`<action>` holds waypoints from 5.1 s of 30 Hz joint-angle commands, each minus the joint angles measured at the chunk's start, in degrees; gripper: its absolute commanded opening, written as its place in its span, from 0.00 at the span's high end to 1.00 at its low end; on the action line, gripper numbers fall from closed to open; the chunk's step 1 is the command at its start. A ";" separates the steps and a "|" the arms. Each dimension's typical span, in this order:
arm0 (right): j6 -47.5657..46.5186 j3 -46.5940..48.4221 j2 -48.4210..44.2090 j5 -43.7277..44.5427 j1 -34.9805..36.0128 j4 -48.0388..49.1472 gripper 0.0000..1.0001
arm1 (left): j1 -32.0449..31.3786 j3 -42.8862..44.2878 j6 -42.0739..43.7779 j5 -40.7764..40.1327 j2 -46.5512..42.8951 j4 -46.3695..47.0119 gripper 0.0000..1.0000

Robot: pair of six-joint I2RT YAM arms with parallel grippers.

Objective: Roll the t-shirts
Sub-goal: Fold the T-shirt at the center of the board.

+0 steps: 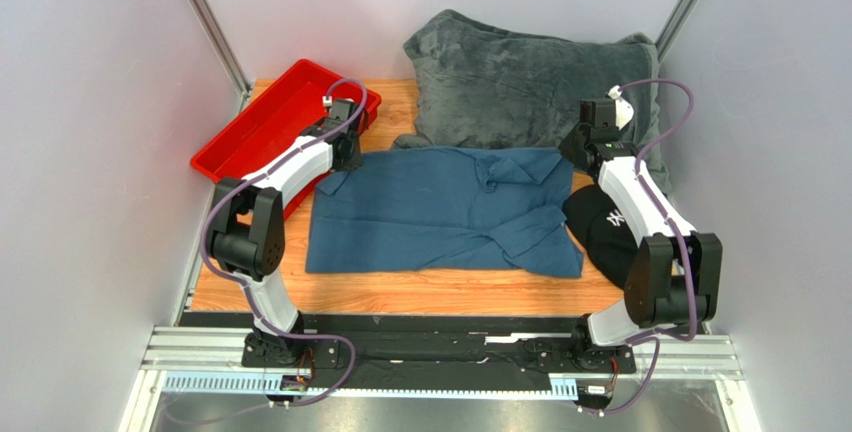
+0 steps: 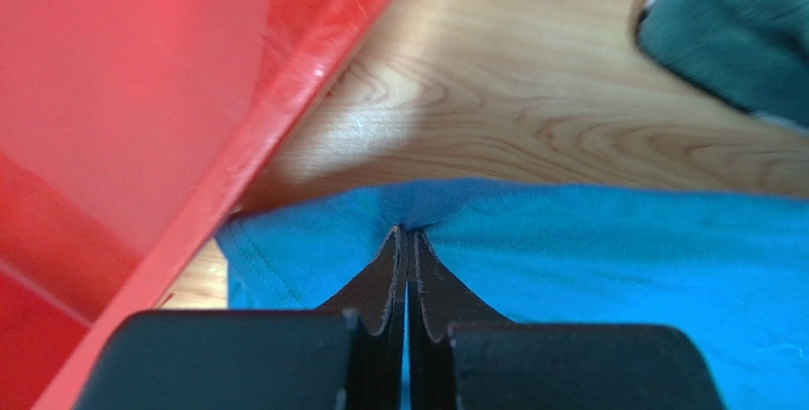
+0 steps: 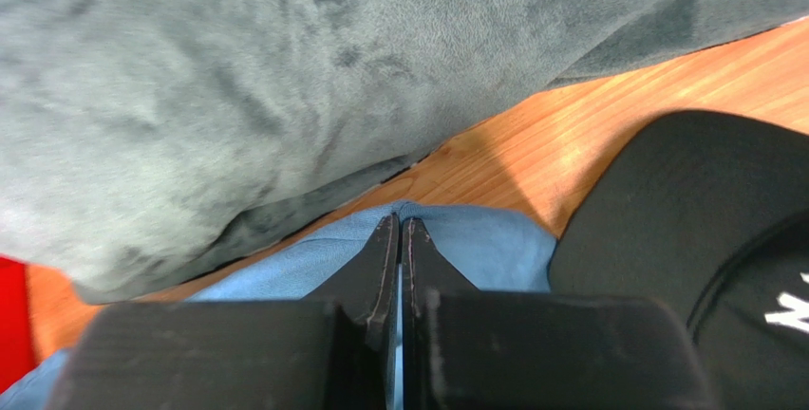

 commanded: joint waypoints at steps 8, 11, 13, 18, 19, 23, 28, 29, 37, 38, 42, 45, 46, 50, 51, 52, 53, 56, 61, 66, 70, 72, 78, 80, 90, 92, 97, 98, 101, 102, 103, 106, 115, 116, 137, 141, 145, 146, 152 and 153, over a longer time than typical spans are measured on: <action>-2.85 2.20 -1.94 4.80 -0.28 0.61 1.00 | -0.28 4.10 0.70 -1.13 -3.69 1.06 1.00; -3.30 4.49 1.40 4.18 -0.63 1.57 1.00 | -0.37 6.99 1.58 -1.39 -2.72 1.07 1.00; -3.47 5.98 2.90 4.01 -0.72 2.27 1.00 | -0.37 8.31 2.28 -1.92 -2.10 0.98 1.00; -3.65 11.25 9.13 3.92 -2.04 2.28 1.00 | -0.37 14.03 5.26 -1.66 1.76 0.98 1.00; -3.74 12.05 9.93 3.83 -2.39 2.36 1.00 | -0.37 14.82 5.53 -1.83 2.98 0.80 1.00; -4.26 15.91 13.62 2.34 -2.57 0.79 1.00 | -0.10 18.77 6.41 -1.75 5.28 -0.69 0.74; -4.27 17.42 11.53 1.89 -2.57 -2.37 0.56 | 0.25 17.73 4.92 3.25 1.25 1.06 0.40; -4.35 17.42 10.74 1.63 -2.57 -2.99 0.50 | 0.25 16.86 3.96 3.70 0.19 1.15 0.39; -1.11 9.09 -1.73 0.14 -0.81 -12.22 0.44 | 0.25 -0.16 -10.35 8.36 -14.83 1.68 0.58; 0.38 4.37 -5.06 -0.21 -0.02 -12.40 0.45 | 0.25 -2.73 -13.68 8.71 -16.41 3.07 0.60; 6.62 -8.98 -13.93 -3.36 4.01 -10.49 0.60 | 0.25 -14.07 -20.82 9.24 -23.79 7.38 0.71; 10.57 -17.96 -19.13 -3.56 7.00 -7.66 0.65 | 0.25 -18.13 -22.77 8.36 -23.55 9.50 0.77; 11.28 -19.57 -20.11 -3.21 7.36 -6.96 0.67 | 0.34 -18.74 -22.77 8.45 -22.94 9.85 0.80; 14.45 -25.55 -21.88 -3.55 7.54 -4.85 0.79 | 0.25 -19.98 -24.16 8.54 -19.77 12.14 0.92; 15.07 -26.35 -21.70 -3.29 7.63 -4.75 0.81 | 0.34 -20.15 -24.87 7.84 -18.64 11.71 0.94; 15.25 -27.57 -21.27 -2.59 7.46 -4.93 0.82 | 0.42 -20.59 -26.27 7.57 -18.10 11.27 0.96; 15.68 -27.93 -20.83 -0.85 7.45 -5.10 0.85 | 0.43 -20.94 -27.06 7.05 -17.75 10.39 0.99; 16.74 -29.60 -19.33 0.05 6.14 -4.67 0.88 | 0.43 -23.31 -30.40 4.94 -17.13 9.77 1.00; 17.01 -30.39 -14.24 0.14 4.64 -4.05 0.93 | 0.34 -25.34 -35.68 1.78 -16.25 6.09 1.00; 17.18 -31.80 -11.95 -0.21 0.52 -5.98 0.98 | 0.86 -28.67 -39.89 -0.24 -17.04 4.85 1.00; 16.65 -32.42 -13.52 -0.13 -2.39 -8.44 0.98 | 1.30 -29.12 -42.36 -1.57 -18.27 1.87 1.00; 16.48 -32.16 -14.49 -0.13 -3.35 -10.29 0.98 | 1.48 -29.21 -43.33 -2.35 -18.80 0.63 1.00; 15.69 -32.07 -15.46 -0.30 -5.46 -11.70 0.98 | 1.74 -28.16 -41.32 -2.01 -20.91 -1.22 1.00; 15.25 -32.24 -15.55 -0.30 -5.99 -11.87 0.97 | 1.74 -28.07 -41.22 -2.09 -23.27 -2.62 1.00; 10.68 -32.07 -16.16 -6.71 -11.71 -11.34 0.96 | 3.94 -31.49 -39.28 -2.71 -29.96 -3.15 0.57; 10.42 -31.89 -17.65 -7.25 -11.62 -11.96 0.94 | 4.55 -32.98 -39.82 -0.88 -29.79 -1.93 0.52; 10.06 -31.72 -20.64 -7.94 -11.71 -13.63 0.78 | 4.56 -34.57 -41.93 -0.34 -28.73 -0.69 0.50; 10.15 -31.63 -20.91 -8.30 -11.62 -13.89 0.76 | 4.56 -34.74 -42.10 -0.77 -28.56 -0.78 0.50; 9.89 -31.28 -21.88 -9.88 -11.53 -14.60 0.68 | 4.56 -35.01 -43.06 -1.13 -28.21 -0.52 0.50; 9.97 -31.28 -22.57 -10.32 -11.36 -14.77 0.67 | 4.56 -35.10 -43.42 -1.30 -28.03 -0.34 0.50; 9.89 -31.28 -22.84 -10.58 -11.35 -15.21 0.62 | 4.56 -35.18 -43.59 -1.31 -27.68 0.01 0.50; 9.54 -31.62 -24.33 -10.58 -10.74 -15.21 0.55 | 4.56 -34.92 -44.12 -2.09 -26.10 0.01 0.51; 10.59 -34.44 -25.22 -13.22 -9.77 -14.51 0.52 | 4.56 -34.75 -46.23 -3.94 -23.29 -0.95 0.58; 10.76 -35.05 -25.22 -13.31 -9.69 -14.34 0.51 | 4.56 -34.48 -46.23 -4.29 -23.11 -1.04 0.61; 12.88 -39.54 -24.42 -11.73 -9.68 -9.06 0.81 | 4.56 -42.13 -46.49 -8.86 -35.67 -7.10 1.00; 12.52 -38.31 -27.32 -11.46 -9.68 -12.65 1.00 | 4.56 -42.92 -47.55 -9.74 -38.91 -9.30 1.00; 12.61 -36.11 -31.80 -8.39 -9.77 -19.07 1.00 | 4.47 -43.80 -48.95 -11.58 -42.43 -12.38 1.00; 12.96 -35.67 -32.68 -8.39 -9.77 -20.12 1.00 | 4.56 -43.88 -49.13 -11.85 -43.05 -13.95 1.00; 13.75 -33.30 -39.36 -8.56 -9.77 -27.68 1.00 | 4.47 -45.55 -52.20 -13.70 -50.43 -20.20 1.00; 14.01 -33.38 -40.41 -8.74 -9.77 -29.17 1.00 | 4.47 -45.82 -52.38 -13.70 -52.62 -20.64 1.00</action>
